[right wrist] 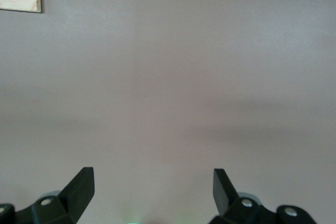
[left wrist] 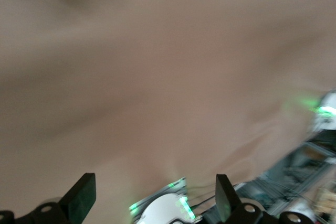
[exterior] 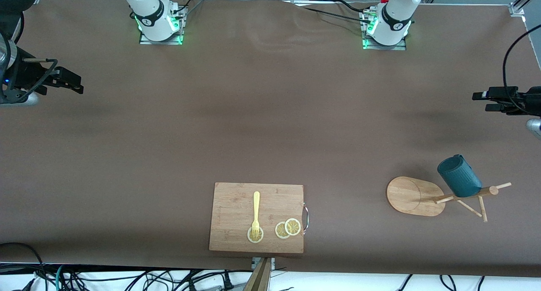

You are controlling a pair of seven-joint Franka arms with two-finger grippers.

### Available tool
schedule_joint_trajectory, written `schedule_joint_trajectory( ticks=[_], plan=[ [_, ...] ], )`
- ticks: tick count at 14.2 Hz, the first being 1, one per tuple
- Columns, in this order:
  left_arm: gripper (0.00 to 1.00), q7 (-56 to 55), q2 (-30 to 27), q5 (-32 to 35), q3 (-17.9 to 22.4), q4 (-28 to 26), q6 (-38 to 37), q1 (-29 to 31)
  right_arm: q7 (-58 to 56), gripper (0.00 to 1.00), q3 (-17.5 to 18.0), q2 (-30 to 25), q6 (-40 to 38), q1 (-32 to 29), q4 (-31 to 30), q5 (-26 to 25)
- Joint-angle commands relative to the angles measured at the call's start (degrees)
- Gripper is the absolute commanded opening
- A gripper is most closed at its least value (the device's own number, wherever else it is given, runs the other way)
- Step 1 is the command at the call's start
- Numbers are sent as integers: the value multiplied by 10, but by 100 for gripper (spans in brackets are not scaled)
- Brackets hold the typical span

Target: Pass cup and hang on rack

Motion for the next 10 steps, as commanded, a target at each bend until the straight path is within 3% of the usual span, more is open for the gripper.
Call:
schedule_joint_trajectory(
  ticks=[1,4,10],
  plan=[
    [100,-106,0,101,-36,55,6,-48,-5,100,1,-2,-10,-1,8,7],
    [100,-226,-30,186,-76,58,31,-102,-5,100,1,-1,-10,-1,8,6],
    [100,-254,-96,179,-109,73,26,-104,-6,100,1,-1,-9,-1,8,6]
  ],
)
